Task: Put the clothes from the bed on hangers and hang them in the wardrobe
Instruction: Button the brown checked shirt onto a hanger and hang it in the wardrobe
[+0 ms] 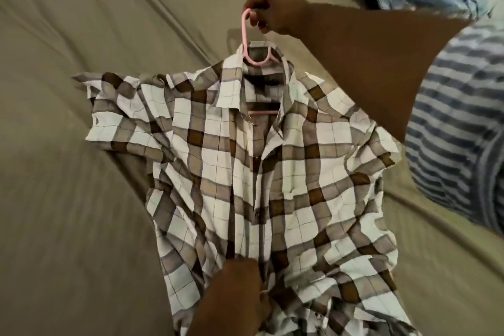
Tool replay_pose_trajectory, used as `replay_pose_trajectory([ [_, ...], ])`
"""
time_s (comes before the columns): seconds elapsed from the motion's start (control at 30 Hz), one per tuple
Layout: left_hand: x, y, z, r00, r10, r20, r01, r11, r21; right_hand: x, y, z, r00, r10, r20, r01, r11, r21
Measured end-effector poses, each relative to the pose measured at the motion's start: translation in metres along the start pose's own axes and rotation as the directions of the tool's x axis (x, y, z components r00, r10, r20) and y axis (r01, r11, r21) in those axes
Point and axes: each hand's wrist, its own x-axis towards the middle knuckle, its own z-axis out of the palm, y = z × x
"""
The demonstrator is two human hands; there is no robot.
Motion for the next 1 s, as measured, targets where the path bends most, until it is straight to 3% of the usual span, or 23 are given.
replay_pose_trajectory([
  [0.07, 0.002, 0.002, -0.009, 1.000, -0.016, 0.017, 0.017, 0.999, -0.048, 0.000, 0.002, 0.002, 0.999, -0.048, 0.014, 0.050, 0.988, -0.146],
  [0.17, 0.002, 0.007, -0.031, 1.000, 0.005, -0.005, -0.006, 0.989, -0.149, -0.005, 0.010, 0.002, 0.998, 0.016, -0.065, -0.025, 0.989, -0.148],
  [0.27, 0.012, 0.018, -0.057, 0.972, -0.026, -0.234, -0.031, 0.971, -0.237, -0.028, 0.005, -0.003, 0.972, 0.101, -0.212, -0.106, 0.994, -0.009],
  [0.37, 0.028, 0.024, -0.083, 0.845, -0.074, -0.530, -0.138, 0.927, -0.350, -0.090, -0.011, -0.004, 0.930, 0.219, -0.296, -0.145, 0.957, 0.252],
  [0.47, 0.053, 0.023, -0.101, 0.723, -0.103, -0.683, -0.247, 0.885, -0.395, -0.168, -0.023, 0.010, 0.887, 0.388, -0.249, -0.276, 0.880, 0.386],
  [0.63, 0.096, 0.018, -0.104, 0.684, -0.052, -0.727, -0.266, 0.911, -0.315, -0.257, -0.041, 0.070, 0.799, 0.594, 0.098, -0.536, 0.629, 0.562],
  [0.83, 0.117, 0.012, -0.083, 0.697, -0.024, -0.717, -0.294, 0.902, -0.316, -0.265, -0.034, 0.115, 0.763, 0.645, 0.053, -0.552, 0.606, 0.573],
  [1.0, 0.122, 0.010, -0.078, 0.685, -0.041, -0.727, -0.301, 0.893, -0.334, -0.275, -0.034, 0.128, 0.751, 0.658, 0.063, -0.493, 0.495, 0.716],
])
